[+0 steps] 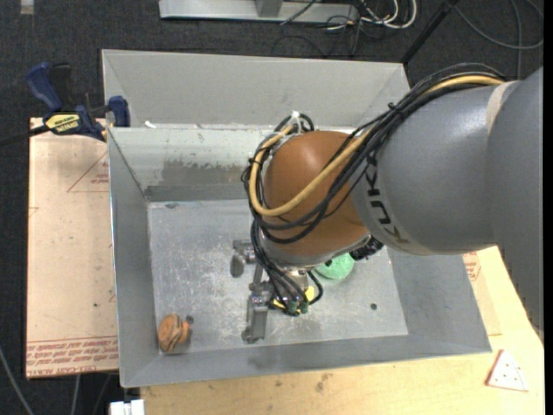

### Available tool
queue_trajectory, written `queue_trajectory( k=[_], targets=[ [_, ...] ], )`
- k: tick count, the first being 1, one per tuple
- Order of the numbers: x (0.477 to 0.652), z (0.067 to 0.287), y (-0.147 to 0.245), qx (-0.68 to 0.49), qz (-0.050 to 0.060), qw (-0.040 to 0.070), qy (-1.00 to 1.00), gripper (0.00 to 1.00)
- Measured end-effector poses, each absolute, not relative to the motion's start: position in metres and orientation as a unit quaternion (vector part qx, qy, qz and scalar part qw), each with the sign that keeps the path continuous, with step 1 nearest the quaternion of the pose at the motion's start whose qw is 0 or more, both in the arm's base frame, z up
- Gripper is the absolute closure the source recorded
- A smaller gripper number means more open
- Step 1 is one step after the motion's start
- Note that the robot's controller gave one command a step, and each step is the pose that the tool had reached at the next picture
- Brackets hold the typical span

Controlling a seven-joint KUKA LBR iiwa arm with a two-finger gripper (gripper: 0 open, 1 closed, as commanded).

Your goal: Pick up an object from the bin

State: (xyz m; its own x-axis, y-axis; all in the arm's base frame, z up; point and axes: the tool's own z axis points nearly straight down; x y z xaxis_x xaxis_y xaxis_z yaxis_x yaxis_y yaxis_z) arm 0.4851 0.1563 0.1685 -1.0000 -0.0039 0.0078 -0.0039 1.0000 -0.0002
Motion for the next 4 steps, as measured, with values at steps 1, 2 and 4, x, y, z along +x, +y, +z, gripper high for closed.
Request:
queue_trajectory(
  k=[1,2,4],
  targets=[
    [0.487,0.172,0.156,0.000,0.000,0.000,-1.000,0.00],
    [0.498,0.173,0.108,0.010,-0.001,0.000,-1.000,0.00],
    [0.550,0.162,0.072,0.051,-0.001,-0.004,-0.999,0.00]
  ],
)
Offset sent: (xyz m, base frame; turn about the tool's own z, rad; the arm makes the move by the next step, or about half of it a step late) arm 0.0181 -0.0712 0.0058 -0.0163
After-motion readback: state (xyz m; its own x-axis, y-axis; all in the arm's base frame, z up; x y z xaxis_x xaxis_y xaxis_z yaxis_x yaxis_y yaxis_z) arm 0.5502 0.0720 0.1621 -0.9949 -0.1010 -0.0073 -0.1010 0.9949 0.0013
